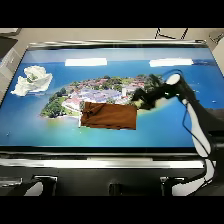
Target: Fold the clothes and pants, and hang the long-sleeved shirts on hangers.
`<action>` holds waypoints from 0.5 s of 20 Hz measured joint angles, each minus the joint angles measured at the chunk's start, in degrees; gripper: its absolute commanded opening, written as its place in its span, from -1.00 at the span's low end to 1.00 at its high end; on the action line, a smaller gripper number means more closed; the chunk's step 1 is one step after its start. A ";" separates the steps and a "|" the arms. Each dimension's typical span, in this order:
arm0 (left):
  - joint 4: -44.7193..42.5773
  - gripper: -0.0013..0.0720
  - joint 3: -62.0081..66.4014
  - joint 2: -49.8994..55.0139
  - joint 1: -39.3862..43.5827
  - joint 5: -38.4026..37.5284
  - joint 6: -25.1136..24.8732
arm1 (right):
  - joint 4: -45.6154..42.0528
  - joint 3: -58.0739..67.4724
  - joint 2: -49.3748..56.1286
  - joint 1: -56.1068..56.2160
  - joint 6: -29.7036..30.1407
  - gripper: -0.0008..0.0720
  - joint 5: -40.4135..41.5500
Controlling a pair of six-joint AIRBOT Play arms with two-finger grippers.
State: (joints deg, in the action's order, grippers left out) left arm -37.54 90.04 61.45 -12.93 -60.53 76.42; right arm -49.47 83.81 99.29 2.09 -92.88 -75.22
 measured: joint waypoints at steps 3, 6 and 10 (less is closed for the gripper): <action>-0.04 -0.90 -0.04 -0.09 -0.04 -0.04 -0.15 | -1.05 -7.43 -0.85 -3.76 2.16 0.74 -1.92; -0.04 -0.90 -0.02 -0.11 -0.04 -0.11 -0.15 | 4.98 -12.98 -0.31 -4.31 8.44 0.68 0.83; -0.02 -0.90 -0.04 -0.11 -0.04 -0.15 0.02 | 12.35 -15.56 2.25 -3.48 14.91 0.35 2.75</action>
State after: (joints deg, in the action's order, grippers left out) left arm -37.56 90.00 61.34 -12.97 -60.69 76.44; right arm -37.12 68.25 101.54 -1.39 -77.97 -72.47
